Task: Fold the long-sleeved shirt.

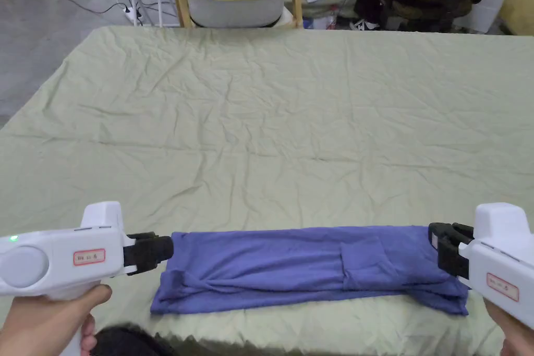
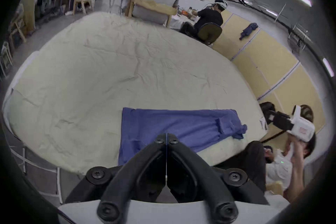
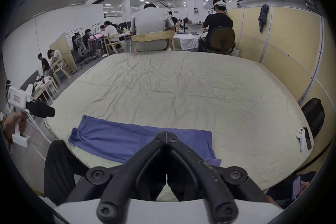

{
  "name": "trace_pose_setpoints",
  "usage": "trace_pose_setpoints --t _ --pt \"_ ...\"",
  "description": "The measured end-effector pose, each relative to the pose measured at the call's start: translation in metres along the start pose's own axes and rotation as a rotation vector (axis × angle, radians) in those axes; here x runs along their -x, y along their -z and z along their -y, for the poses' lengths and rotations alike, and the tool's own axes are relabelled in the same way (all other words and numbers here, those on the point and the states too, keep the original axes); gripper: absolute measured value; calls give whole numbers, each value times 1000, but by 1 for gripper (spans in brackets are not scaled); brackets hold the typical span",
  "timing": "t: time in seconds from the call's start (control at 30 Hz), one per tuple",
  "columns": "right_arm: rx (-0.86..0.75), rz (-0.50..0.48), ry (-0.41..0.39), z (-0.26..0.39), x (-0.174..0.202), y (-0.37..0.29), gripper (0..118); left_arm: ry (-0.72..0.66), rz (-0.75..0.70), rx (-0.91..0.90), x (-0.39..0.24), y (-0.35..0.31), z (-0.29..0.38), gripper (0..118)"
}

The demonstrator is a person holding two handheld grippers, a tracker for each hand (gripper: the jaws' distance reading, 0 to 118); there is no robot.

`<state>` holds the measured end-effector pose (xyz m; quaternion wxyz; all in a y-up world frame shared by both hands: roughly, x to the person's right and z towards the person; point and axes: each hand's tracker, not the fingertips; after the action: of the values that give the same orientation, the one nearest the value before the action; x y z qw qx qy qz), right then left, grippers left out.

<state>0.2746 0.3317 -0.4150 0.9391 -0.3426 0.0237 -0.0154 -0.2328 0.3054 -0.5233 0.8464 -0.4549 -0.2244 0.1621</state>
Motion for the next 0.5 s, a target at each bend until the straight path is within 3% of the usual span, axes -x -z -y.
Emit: trace_pose_setpoints --t 0.37,0.4,0.43,0.5 --pt "111 -3 -3 8 19 35 1 -100 181 152 67 47 -15 2" --pt "120 -6 -3 7 21 38 1 -100 197 165 72 52 -17 10" --pt "123 -8 -5 6 22 41 1 -99 197 171 78 56 -20 30" --pt "136 -9 -8 3 26 45 1 -107 183 195 91 69 -23 88"
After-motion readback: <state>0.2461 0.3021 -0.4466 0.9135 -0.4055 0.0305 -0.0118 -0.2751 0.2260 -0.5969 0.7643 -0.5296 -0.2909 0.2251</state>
